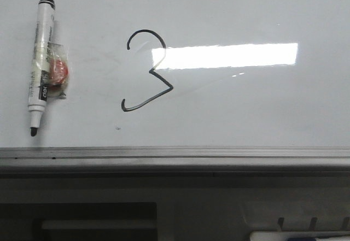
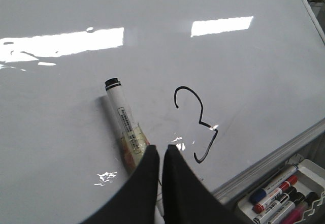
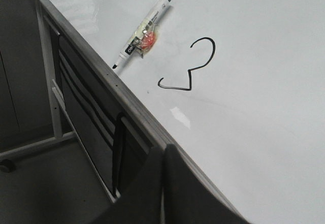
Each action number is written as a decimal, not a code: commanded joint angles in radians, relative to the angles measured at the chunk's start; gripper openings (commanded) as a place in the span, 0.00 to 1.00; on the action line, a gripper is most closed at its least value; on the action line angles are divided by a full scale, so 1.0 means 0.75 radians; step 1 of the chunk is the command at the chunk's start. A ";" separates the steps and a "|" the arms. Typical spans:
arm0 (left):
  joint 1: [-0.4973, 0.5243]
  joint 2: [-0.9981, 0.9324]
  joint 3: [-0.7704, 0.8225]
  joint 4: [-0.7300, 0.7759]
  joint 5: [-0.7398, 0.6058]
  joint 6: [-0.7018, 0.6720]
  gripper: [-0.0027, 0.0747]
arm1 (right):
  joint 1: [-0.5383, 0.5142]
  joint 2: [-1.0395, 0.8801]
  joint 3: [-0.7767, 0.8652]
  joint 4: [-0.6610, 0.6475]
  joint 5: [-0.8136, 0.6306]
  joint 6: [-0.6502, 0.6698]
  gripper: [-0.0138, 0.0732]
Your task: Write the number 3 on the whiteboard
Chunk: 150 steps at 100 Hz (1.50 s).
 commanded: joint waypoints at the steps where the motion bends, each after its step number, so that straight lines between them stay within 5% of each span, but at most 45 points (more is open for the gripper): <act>1: 0.001 0.007 -0.032 0.008 -0.091 -0.002 0.01 | -0.009 -0.016 -0.033 -0.009 -0.043 0.005 0.09; 100: 0.028 0.007 -0.030 0.008 -0.084 -0.002 0.01 | -0.009 -0.016 -0.033 -0.006 0.006 0.005 0.09; 150: 0.593 -0.220 0.048 0.008 0.005 -0.002 0.01 | -0.009 -0.016 -0.033 -0.006 0.006 0.005 0.09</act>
